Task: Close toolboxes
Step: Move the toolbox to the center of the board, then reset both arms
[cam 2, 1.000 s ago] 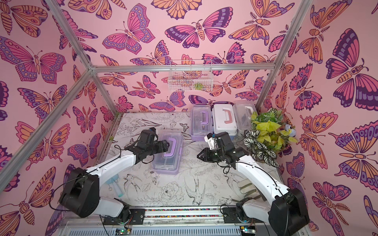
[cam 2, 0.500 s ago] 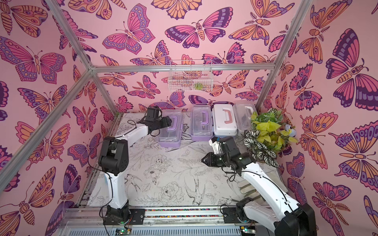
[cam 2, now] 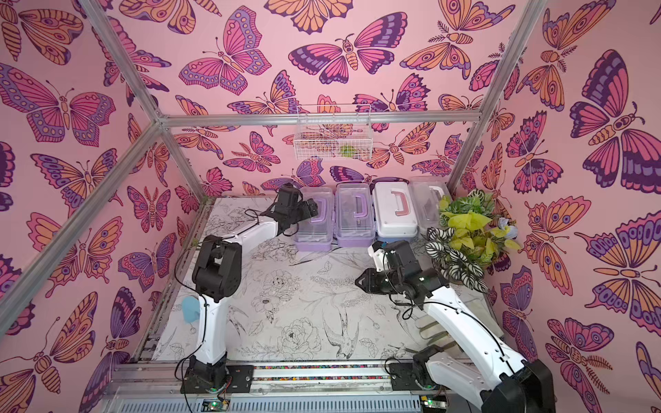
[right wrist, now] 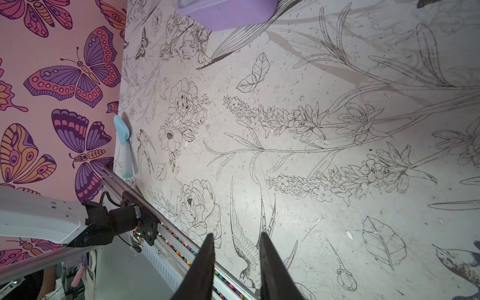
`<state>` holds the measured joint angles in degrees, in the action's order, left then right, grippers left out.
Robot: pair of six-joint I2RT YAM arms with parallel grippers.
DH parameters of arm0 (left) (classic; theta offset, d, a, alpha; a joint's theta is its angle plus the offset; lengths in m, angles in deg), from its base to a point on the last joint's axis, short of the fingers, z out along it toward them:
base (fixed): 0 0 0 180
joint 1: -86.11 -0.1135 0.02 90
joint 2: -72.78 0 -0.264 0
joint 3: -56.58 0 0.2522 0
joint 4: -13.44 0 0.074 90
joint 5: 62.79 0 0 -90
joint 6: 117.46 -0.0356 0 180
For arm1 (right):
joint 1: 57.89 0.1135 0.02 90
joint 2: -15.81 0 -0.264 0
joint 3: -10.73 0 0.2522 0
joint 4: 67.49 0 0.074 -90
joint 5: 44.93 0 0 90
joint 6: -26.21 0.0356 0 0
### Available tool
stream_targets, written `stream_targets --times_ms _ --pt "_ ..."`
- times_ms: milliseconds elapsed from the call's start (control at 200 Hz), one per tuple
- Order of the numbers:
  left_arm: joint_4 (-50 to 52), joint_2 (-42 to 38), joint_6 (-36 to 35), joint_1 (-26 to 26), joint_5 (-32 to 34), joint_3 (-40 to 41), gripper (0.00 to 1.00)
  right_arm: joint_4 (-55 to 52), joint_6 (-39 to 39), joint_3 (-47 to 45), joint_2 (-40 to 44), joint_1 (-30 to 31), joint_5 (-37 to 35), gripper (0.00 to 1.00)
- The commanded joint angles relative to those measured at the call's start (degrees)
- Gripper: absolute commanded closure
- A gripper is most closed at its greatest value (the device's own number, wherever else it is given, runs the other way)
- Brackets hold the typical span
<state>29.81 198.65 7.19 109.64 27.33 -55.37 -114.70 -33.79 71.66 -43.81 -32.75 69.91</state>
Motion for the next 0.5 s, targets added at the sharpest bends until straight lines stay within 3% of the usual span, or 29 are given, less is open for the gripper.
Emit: stream_targets --times_ms 0,155,265,376,426,496 --pt "4.15 -0.60 0.64 1.96 -3.26 3.97 0.02 -0.64 -0.28 0.67 0.73 -0.66 -1.88 0.67" --pt "4.32 -7.32 -5.00 0.73 -0.90 6.83 0.02 1.72 -1.38 1.31 -0.43 -2.82 -3.66 0.61" --pt "4.41 -14.70 -10.94 -0.45 1.48 9.86 0.02 2.76 -3.87 2.20 -1.36 -4.96 -8.87 0.51" --pt "4.48 -25.39 -18.24 -1.91 4.36 16.11 0.02 5.03 -6.89 1.85 -1.03 -6.10 -18.19 0.27" --pt "4.51 -31.06 -20.65 -2.87 5.12 20.45 0.02 6.77 -7.43 1.23 -0.85 -6.98 -22.08 0.00" --pt "4.51 -39.37 -23.11 -4.36 6.20 27.99 0.02 9.94 -8.63 -0.18 -0.68 -8.28 -25.98 0.01"
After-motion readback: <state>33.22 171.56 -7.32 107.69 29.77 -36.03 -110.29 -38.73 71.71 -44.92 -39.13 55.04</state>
